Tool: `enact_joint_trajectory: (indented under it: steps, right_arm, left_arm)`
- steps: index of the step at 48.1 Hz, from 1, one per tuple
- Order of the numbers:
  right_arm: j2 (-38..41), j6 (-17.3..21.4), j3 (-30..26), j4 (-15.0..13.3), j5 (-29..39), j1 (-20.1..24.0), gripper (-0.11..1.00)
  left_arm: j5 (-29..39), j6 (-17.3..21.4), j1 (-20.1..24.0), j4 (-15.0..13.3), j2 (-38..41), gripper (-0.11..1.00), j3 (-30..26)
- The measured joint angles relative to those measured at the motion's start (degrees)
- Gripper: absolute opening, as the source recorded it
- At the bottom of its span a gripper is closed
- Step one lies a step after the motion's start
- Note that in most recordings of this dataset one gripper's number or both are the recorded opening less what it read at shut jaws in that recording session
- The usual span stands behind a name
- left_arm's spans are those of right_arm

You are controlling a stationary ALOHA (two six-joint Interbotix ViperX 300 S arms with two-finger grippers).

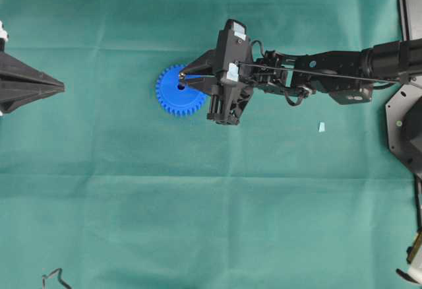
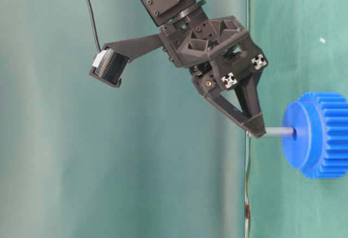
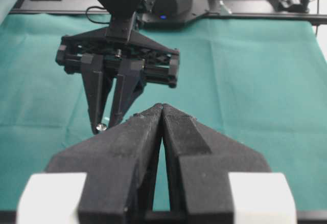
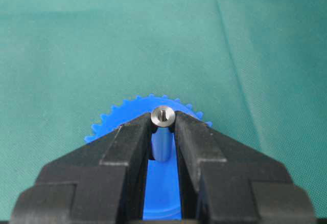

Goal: Insert the shaft into the center hole of the gear.
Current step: 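Align and lower the held shaft down into the gear's center hole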

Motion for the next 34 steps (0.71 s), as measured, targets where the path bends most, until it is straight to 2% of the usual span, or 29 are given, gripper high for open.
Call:
enact_joint_trajectory:
  steps: [34]
  right_arm:
    - [0.6, 0.2, -0.5, 0.1, -0.5, 0.5, 0.17]
  left_arm:
    - [0.0, 0.0, 0.0, 0.1, 0.0, 0.00, 0.0]
